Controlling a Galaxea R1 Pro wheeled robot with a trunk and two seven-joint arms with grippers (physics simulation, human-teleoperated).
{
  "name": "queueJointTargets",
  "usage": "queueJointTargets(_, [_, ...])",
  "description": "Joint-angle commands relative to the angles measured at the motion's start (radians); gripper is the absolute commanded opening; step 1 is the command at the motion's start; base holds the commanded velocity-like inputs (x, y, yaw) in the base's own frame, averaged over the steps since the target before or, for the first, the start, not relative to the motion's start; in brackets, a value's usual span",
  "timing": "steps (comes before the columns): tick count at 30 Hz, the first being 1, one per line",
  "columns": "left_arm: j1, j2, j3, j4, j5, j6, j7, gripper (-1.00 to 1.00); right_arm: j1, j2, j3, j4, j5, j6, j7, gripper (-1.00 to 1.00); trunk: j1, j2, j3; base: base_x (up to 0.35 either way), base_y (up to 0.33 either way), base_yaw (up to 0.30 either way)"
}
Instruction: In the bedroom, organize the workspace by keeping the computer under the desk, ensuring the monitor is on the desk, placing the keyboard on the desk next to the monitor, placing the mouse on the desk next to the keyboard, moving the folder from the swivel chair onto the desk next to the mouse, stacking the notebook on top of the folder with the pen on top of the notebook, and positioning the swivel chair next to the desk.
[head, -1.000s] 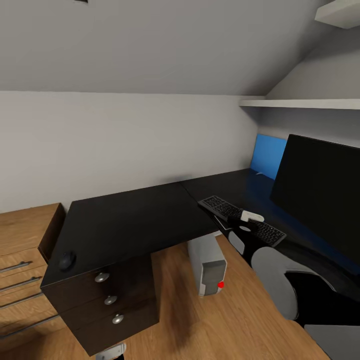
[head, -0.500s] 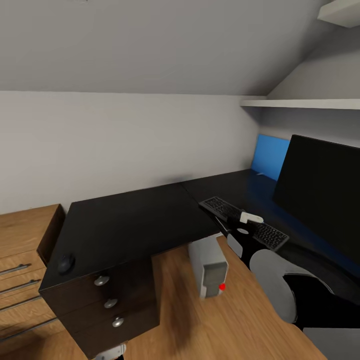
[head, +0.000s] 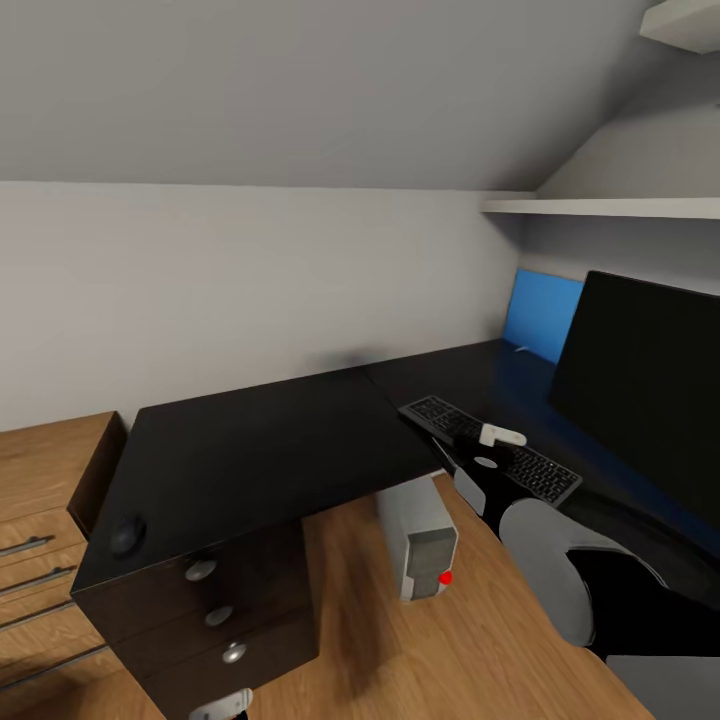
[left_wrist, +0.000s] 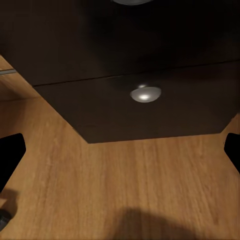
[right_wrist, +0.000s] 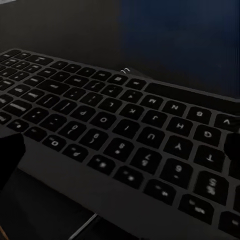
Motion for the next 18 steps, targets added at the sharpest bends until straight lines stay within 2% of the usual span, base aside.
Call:
queueJointTargets(1, [-0.001,0.002,-0.008,-0.001,0.011,-0.006,0.007,1.0,-0.001,0.001,-0.007,0.001,-0.008,-0.01,0.003,1.0,0.0,-0.001,-0.001,0.0,0.0,-0.156])
queueJointTargets(6, [-0.001,0.002,-0.008,-0.001,0.011,-0.006,0.006,1.0,-0.001,0.001,-0.007,0.0,-0.008,-0.01,0.006,1.0,0.0,-0.001,-0.001,0.0,0.0,-0.071])
queueJointTargets(18, [-0.001,0.002,-0.009,0.0,0.011,-0.004,0.007,1.0,-0.001,-0.007,-0.006,-0.005,-0.007,-0.01,0.011,1.0,0.0,-0.001,-0.001,0.0,0.0,-0.003])
